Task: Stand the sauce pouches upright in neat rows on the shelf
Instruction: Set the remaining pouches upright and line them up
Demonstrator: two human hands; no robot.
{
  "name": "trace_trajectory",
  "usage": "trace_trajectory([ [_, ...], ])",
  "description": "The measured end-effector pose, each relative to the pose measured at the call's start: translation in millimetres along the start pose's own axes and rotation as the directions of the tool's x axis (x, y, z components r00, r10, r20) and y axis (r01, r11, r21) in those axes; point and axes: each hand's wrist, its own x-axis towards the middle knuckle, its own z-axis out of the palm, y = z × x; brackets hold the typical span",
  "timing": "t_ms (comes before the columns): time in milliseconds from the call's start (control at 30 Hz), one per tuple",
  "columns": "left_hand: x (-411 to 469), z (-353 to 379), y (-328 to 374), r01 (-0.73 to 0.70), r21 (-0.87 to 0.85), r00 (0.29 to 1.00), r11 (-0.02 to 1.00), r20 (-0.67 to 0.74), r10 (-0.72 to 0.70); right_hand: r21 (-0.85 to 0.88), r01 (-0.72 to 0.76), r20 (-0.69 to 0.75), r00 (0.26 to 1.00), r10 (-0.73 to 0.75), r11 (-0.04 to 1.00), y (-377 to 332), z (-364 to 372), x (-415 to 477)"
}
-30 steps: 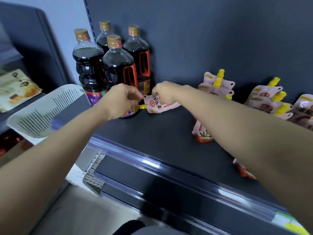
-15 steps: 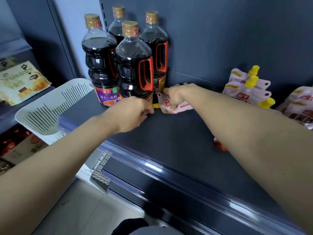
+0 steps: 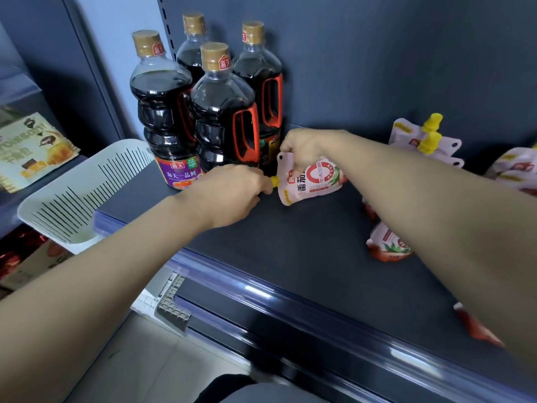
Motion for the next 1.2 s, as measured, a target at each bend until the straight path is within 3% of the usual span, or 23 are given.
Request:
trace_trajectory([
  [267,2,-21,19,-0.025,-0.101,0.996,0.995,-0.092,0.015,0.088,-0.149,-0.277,0.946,0.169,0.985,18,-25,-47],
  [433,0,-33,33,-0.04,-0.127,0.984,0.991,-0.18,0.016,0.084,-0.154,-0.325,0.93,0.173,0.985,14,-27,-78],
  [633,-13,-48,47,-0.05,-0.141,0.945,0.989,-0.327,0.001,-0.002,-0.045,-0.28,0.959,0.042,0.999,-11,-18,-111],
  [833,-30,-51,78,-0.063,-0.154,0.931,0.986,-0.365,0.002,-0.091,0.008,-0.2,0.979,-0.026,0.996,-19,-15,-153],
  [1200,-41,-42,128,-0.019,-0.195,0.936,0.981,-0.349,-0.051,-0.127,-0.074,-0.111,0.992,0.06,0.989,-7,6,-223],
])
